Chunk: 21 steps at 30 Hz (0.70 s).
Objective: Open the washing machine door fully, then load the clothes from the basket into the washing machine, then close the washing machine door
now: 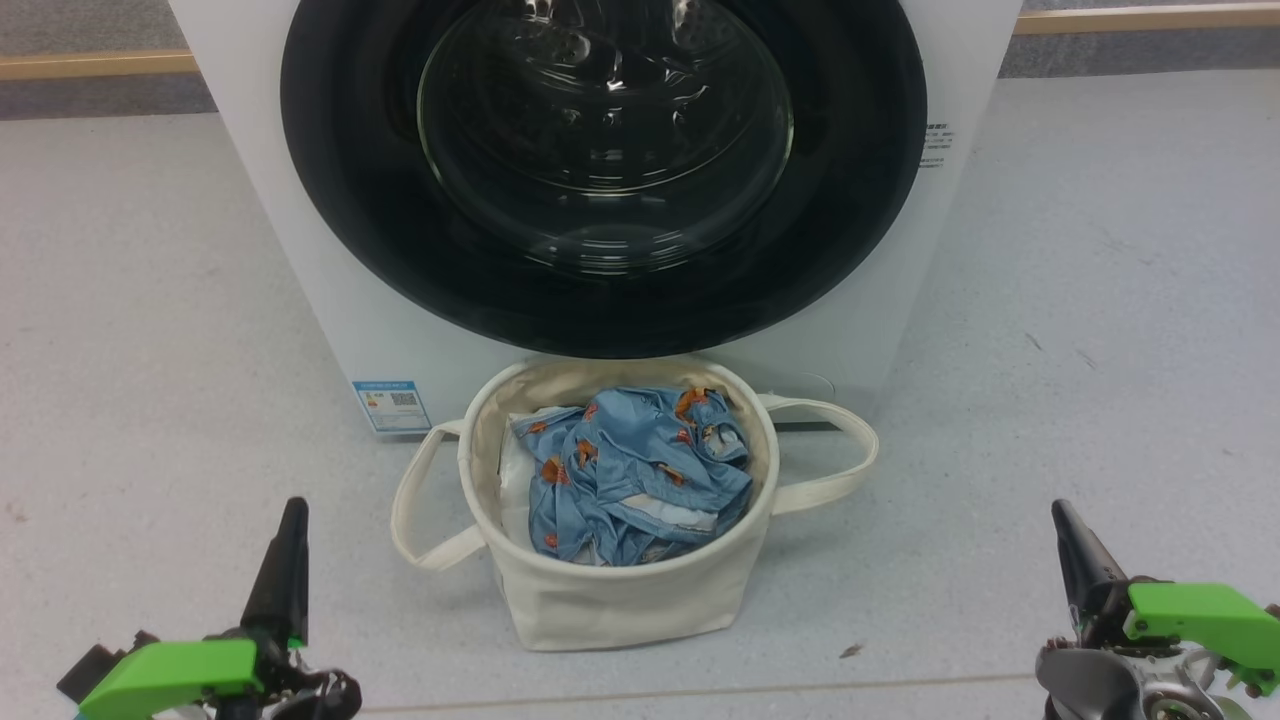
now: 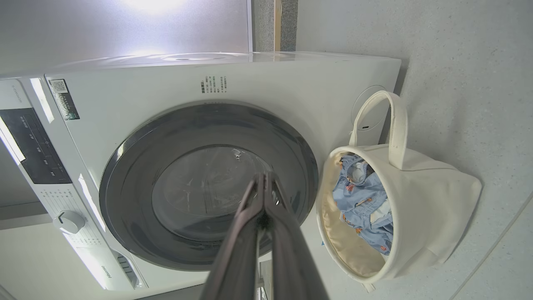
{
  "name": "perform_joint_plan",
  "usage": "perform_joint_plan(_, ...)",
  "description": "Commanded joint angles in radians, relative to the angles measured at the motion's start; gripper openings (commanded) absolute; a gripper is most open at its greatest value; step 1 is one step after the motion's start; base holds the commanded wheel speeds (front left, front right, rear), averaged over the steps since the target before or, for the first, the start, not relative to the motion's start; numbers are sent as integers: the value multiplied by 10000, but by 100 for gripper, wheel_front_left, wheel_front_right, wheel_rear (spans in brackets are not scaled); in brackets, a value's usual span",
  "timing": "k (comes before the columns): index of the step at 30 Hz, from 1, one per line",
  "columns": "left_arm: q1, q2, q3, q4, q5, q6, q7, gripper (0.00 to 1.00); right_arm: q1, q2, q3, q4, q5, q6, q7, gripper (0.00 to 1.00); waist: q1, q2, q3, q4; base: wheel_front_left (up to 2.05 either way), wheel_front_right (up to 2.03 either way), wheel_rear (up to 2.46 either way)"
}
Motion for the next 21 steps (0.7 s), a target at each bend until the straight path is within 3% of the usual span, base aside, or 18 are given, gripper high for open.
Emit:
perform_joint_plan(1, -224, 63, 345, -374, 104, -64, 69, 0, -445, -244, 144, -348, 83, 2, -34, 0, 0, 0, 0, 0, 0, 0, 0)
perform_joint_plan(21, -224, 62, 347, -374, 106, -64, 70, 0, -445, -244, 144, -348, 83, 2, -34, 0, 0, 0, 0, 0, 0, 0, 0)
